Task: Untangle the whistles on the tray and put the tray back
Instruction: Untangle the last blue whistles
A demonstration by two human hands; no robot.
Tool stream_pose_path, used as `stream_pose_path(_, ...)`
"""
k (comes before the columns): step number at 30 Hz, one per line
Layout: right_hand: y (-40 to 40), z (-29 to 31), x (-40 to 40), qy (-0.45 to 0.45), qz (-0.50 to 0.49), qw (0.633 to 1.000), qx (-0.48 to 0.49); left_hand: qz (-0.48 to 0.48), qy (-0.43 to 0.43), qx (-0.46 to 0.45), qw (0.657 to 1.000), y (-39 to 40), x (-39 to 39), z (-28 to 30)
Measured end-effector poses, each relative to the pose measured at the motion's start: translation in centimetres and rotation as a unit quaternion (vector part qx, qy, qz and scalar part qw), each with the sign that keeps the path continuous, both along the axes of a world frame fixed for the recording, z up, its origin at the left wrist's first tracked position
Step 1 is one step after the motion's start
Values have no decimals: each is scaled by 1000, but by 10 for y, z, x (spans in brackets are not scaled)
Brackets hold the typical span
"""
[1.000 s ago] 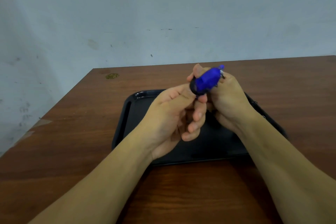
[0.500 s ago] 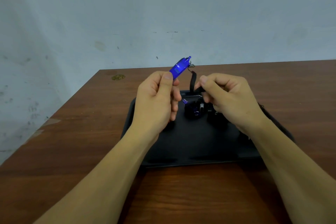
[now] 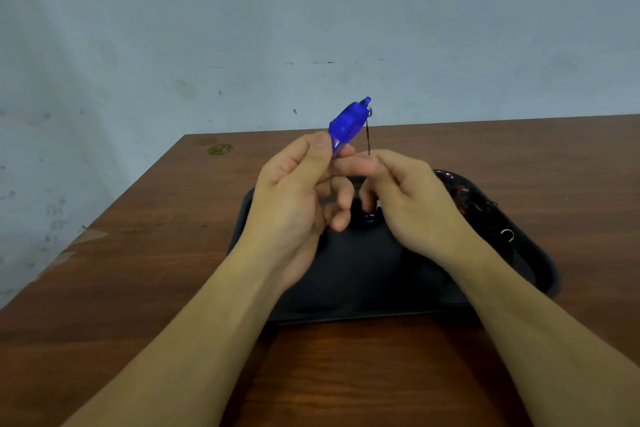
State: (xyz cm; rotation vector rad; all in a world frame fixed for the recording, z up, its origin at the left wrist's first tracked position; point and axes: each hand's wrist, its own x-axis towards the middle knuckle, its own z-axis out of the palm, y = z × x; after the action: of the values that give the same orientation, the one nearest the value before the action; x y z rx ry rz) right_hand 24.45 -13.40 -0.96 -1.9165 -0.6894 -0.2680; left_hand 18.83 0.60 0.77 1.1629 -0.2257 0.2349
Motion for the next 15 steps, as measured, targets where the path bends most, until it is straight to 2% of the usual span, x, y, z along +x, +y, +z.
stream_pose_path(2,4,-1,-2,-62,-30,991,-114,-8,15,3,1000,-2,0,-1)
stream_pose_path(3,5,0,-3,-84,-42,984,-150,13,7,35,999,-1,1,-3)
stream_pose_path(4,4,1,-5,-99,-45,979,-175,61,-17,102,993,1,4,-6)
stream_pose_path(5,3,3,-7,-112,-41,975,-190,129,-52,201,970,6,6,-10)
stream_pose_path(6,0,6,-8,-127,-39,971,-198,195,-87,300,930,10,10,-14)
stream_pose_path(8,-10,10,-8,-165,-46,969,-176,274,-119,425,854,17,16,-20)
stream_pose_path(9,-15,13,-8,-178,-52,971,-148,281,-118,450,839,19,16,-21)
stream_pose_path(11,-23,19,-5,-175,-49,979,-92,260,-105,478,832,20,16,-21)
stream_pose_path(15,-29,25,0,-160,-21,986,-47,125,-112,536,828,18,7,-12)
